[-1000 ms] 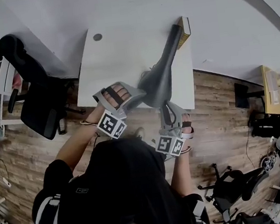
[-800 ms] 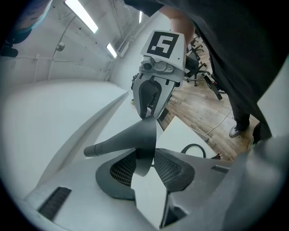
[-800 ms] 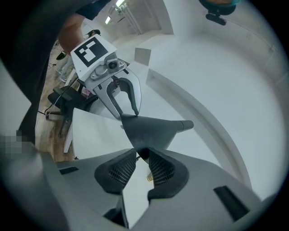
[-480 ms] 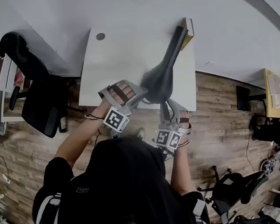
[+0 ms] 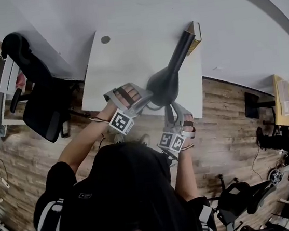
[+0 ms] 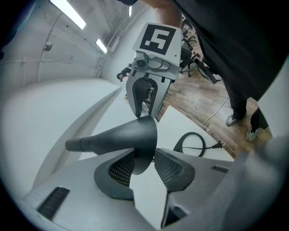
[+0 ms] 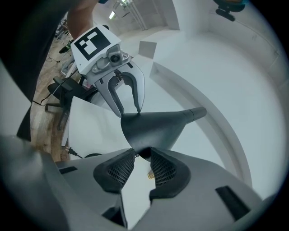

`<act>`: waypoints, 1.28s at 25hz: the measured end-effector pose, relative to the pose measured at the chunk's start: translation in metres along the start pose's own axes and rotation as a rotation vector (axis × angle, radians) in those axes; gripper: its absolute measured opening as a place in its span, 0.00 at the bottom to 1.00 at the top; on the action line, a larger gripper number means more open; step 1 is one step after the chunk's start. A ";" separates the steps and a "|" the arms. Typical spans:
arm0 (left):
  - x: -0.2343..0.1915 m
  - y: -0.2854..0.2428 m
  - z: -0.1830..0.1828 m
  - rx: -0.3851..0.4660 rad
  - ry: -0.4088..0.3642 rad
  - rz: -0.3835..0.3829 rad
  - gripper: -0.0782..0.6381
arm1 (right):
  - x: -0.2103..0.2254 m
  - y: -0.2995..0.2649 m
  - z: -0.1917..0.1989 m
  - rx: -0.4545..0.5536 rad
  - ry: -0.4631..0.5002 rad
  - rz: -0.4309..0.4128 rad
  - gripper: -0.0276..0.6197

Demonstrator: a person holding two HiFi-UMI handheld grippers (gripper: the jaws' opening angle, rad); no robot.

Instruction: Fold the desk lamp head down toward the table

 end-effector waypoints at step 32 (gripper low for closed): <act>0.007 0.031 -0.001 0.023 0.358 0.012 0.33 | 0.005 0.027 0.009 -0.029 -0.241 -0.029 0.23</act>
Point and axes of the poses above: the fingertips, and each gripper's own axes: y backward along the fingers, x to its right, z out of its underside, the point moved 9 cm from there along y, backward along the fingers, and after that the axes turned 1 degree about z, right-handed, at the moved point
